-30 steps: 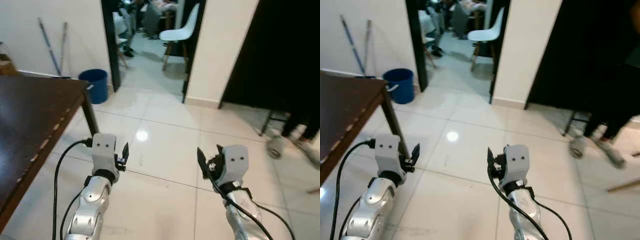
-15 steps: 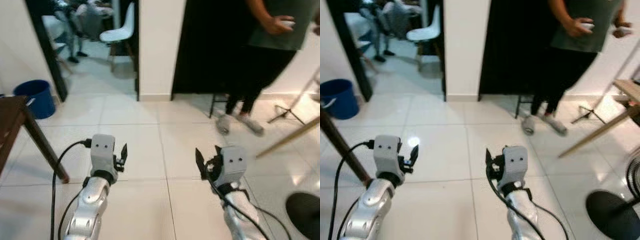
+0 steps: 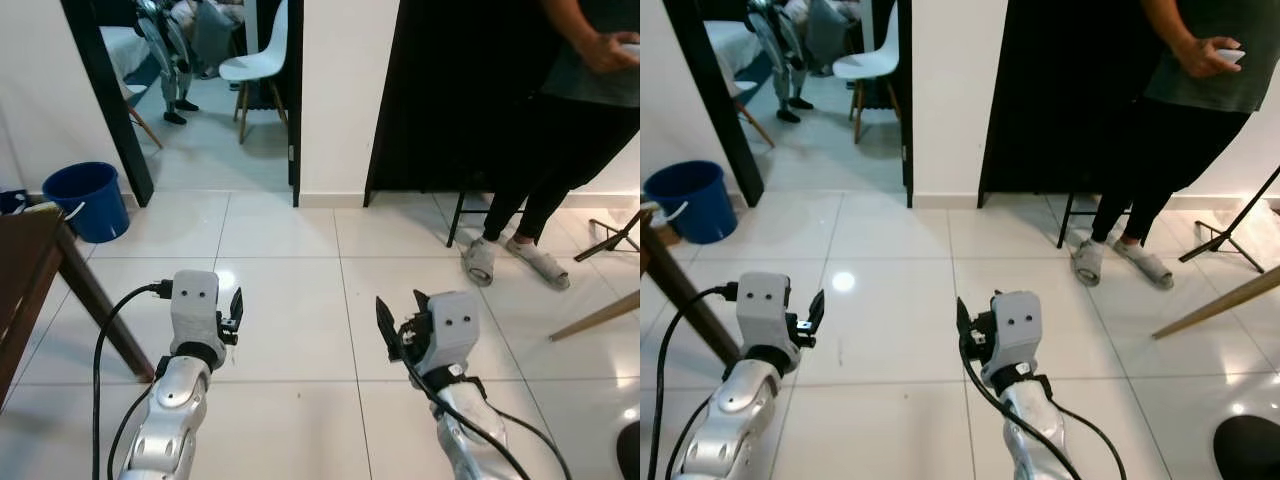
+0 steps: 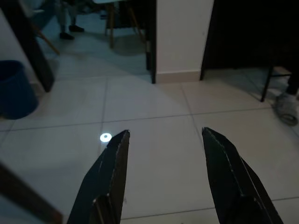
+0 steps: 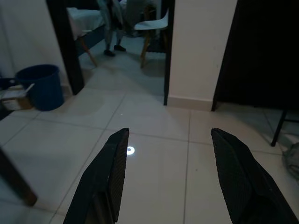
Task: Setting the table
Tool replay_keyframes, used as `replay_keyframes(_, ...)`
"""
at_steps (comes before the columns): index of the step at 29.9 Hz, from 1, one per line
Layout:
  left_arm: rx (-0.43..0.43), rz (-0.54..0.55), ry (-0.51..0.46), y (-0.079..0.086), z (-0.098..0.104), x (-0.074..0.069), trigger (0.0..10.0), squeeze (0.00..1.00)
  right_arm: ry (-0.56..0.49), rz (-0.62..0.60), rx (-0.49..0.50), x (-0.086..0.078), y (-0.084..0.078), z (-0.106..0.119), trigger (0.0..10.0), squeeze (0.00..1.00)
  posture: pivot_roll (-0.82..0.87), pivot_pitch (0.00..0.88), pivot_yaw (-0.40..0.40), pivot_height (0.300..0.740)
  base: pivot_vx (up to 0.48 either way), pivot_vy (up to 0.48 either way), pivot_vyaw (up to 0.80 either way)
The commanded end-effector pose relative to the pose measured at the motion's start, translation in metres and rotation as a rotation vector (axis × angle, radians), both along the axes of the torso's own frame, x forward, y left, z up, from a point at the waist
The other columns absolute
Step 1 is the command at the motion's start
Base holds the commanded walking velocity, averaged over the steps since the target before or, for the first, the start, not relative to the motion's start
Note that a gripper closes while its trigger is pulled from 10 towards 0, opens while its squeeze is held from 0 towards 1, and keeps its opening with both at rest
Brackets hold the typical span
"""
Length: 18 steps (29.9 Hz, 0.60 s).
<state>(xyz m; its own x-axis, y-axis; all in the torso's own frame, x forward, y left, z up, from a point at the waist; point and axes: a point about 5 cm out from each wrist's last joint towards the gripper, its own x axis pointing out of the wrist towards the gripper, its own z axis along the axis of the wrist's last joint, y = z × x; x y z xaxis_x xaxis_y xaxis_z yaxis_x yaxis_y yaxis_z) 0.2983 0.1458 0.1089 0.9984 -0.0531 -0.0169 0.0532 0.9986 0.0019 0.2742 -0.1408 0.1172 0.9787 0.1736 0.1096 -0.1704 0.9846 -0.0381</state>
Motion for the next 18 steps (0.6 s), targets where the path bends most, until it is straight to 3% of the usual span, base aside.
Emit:
replay_keyframes(1, 0.005, -0.005, 0.005, -0.0021, -0.0016, -0.0007, 10.0, 0.00, 0.024, -0.010, 0.002, -0.0015, -0.0036, -0.0047, 10.0, 0.00, -0.12, 0.000, 0.080, 0.740, 0.480, 0.000, -0.80)
replay_keyframes(7, -0.009, -0.001, 0.017, -0.0022, -0.0025, -0.0011, 10.0, 0.00, 0.031, -0.014, 0.008, -0.0020, -0.0039, -0.0058, 10.0, 0.00, -0.12, 0.000, 0.081, 0.740, 0.411, 0.000, -0.80)
replay_keyframes(18, -0.022, 0.002, 0.028, -0.0035, -0.0023, -0.0007, 10.0, 0.00, 0.035, -0.018, 0.012, -0.0018, -0.0046, -0.0062, 10.0, 0.00, -0.12, 0.000, 0.079, 0.740, 0.000, 0.000, -0.80)
